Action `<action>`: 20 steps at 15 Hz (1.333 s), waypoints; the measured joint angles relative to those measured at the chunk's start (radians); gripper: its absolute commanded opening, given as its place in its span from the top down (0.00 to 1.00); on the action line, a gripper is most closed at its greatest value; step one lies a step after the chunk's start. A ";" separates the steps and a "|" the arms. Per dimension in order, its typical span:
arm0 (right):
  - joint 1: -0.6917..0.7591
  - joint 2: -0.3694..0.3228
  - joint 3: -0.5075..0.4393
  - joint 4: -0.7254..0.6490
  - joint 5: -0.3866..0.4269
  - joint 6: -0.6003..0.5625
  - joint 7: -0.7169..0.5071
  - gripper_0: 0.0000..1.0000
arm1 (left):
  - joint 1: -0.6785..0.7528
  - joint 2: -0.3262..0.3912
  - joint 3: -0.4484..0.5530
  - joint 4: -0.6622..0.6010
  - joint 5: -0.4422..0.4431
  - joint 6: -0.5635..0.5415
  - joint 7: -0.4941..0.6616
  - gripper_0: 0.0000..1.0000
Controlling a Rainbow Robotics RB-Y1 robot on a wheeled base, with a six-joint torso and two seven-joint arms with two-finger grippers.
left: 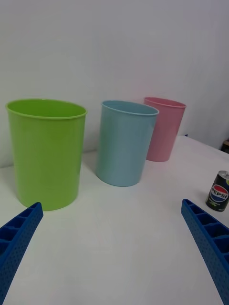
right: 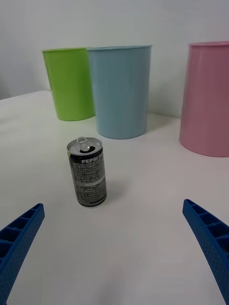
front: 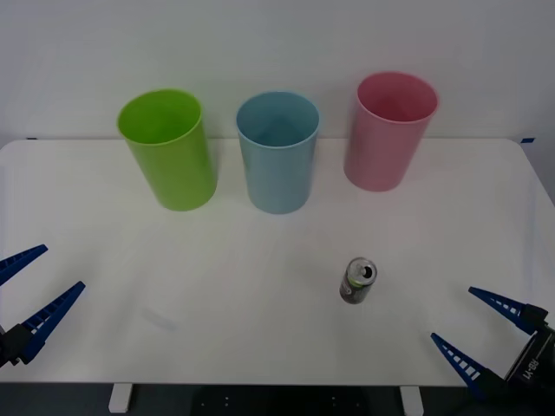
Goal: Grasp the object on the table and drop it into the matching bin: aluminum can to the light blue bin, PET bottle to the pink bin.
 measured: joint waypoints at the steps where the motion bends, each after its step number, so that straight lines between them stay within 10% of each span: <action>1: -0.005 0.000 0.019 0.000 0.006 0.018 0.003 0.00 | 0.000 0.000 0.000 0.000 0.000 0.000 0.000 0.00; 20: -0.132 0.087 0.261 0.000 0.109 0.347 0.018 0.00 | 0.000 0.000 0.000 0.000 0.000 0.000 0.000 0.00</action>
